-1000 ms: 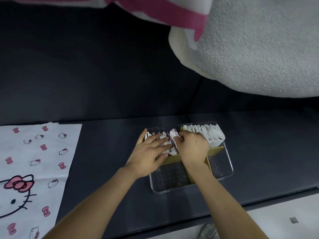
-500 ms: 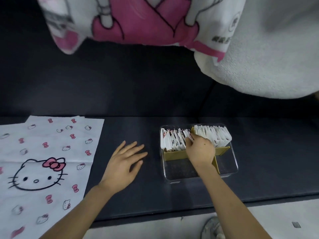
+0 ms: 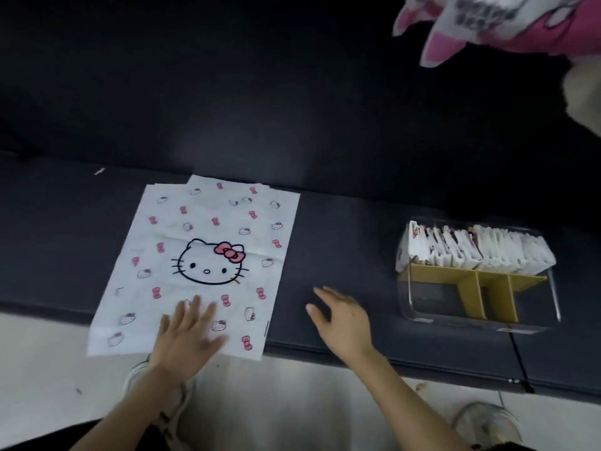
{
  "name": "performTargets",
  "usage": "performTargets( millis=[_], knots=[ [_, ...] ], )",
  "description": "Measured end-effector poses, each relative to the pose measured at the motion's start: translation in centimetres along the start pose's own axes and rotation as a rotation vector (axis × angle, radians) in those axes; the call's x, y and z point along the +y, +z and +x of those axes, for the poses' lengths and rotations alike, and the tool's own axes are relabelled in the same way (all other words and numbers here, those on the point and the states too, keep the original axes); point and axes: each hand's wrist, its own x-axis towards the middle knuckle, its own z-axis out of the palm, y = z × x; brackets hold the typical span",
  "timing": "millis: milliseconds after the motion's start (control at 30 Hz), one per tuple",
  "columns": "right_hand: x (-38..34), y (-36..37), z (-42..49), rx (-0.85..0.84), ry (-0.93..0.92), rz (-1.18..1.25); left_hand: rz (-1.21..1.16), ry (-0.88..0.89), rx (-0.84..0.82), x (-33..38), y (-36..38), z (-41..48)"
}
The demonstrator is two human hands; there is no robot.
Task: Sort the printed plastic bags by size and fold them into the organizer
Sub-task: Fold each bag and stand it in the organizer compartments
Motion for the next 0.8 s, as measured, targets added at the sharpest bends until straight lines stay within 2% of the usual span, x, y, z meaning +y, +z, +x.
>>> performTargets(
  millis=[133,200,267,367,433,500,533,600,667,800],
  knots=[
    [-2.9,4.6,0.5,-0.231,-0.142,-0.079,0.042,0.185,-0.035,0.2,0.9,-0.2],
    [-2.7,6.5,0.6,-0.269,-0.182,-0.155,0.002,0.276,-0.044,0.5,0.8,-0.7],
    [-2.0,7.4,0.7,-0.121,-0.239,-0.227,-0.007,0.315,-0.039,0.4,0.8,-0.7],
    [-0.2,7.1,0.3,-0.001,-0.281,-0.234,-0.123,0.349,0.030,-0.2,0.5,-0.8],
    [0.3,6.2,-0.4,0.019,-0.248,-0.199,-0.122,0.357,0.077,-0.4,0.0,-1.0],
    [0.5,4.6,-0.9,0.001,-0.089,-0.055,-0.195,0.341,0.087,-0.8,-0.9,-1.1],
    [0.5,3.5,-1.0,-0.055,0.015,0.086,-0.294,0.306,0.026,-1.2,-1.6,-1.3],
    [1.0,0.7,-1.1,-0.210,0.192,0.504,-0.585,0.201,-0.125,-1.9,-3.5,-1.6],
    [2.1,-2.1,-0.9,-0.279,0.313,0.792,-0.823,0.153,-0.178,-2.3,-5.3,-1.9],
    [4.0,-4.6,0.1,-0.286,0.450,1.010,-1.215,0.142,-0.211,-1.2,-7.5,-2.0]
  ],
)
